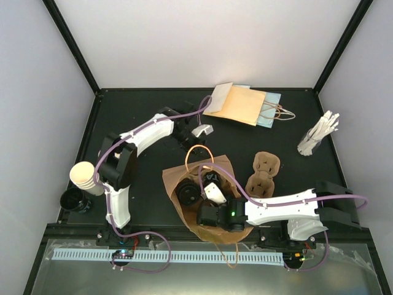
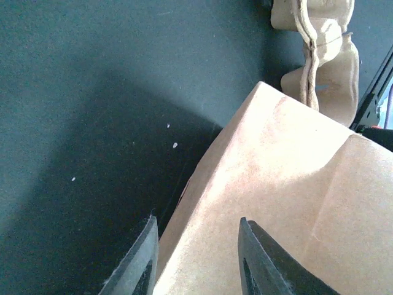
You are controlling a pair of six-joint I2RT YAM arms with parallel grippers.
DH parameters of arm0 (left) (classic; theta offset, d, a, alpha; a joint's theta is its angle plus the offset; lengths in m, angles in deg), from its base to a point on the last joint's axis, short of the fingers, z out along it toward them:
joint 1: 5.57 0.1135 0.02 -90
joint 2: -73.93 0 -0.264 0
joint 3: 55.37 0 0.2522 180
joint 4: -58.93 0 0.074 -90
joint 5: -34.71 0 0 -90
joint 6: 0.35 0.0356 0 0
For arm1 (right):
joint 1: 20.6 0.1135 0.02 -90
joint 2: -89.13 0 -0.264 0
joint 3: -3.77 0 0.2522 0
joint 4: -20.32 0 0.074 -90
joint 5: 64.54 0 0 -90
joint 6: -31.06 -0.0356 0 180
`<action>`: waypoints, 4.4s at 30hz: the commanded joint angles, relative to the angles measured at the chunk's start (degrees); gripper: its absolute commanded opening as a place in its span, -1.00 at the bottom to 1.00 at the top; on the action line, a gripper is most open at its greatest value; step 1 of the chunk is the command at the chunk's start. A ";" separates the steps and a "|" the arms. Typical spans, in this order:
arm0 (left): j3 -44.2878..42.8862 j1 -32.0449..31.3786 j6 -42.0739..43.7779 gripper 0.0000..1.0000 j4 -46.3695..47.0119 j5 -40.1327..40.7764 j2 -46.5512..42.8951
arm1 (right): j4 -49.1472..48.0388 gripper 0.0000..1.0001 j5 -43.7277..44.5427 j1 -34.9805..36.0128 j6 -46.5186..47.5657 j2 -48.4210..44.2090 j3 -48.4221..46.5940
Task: Pack the takeout coffee
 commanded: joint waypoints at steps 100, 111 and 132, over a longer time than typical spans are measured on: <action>17.33 -40.08 -2.08 -0.97 -3.71 37.65 -58.79 | -14.19 0.70 -2.95 -5.03 9.67 -18.18 10.00; 17.88 -40.12 -2.51 -0.97 -4.10 40.33 -59.76 | -20.55 0.80 -1.96 -8.28 20.71 -12.22 8.46; 20.87 -39.99 -3.76 -0.97 -4.62 47.88 -61.55 | -28.07 -0.85 -13.90 -8.12 33.73 -18.84 11.89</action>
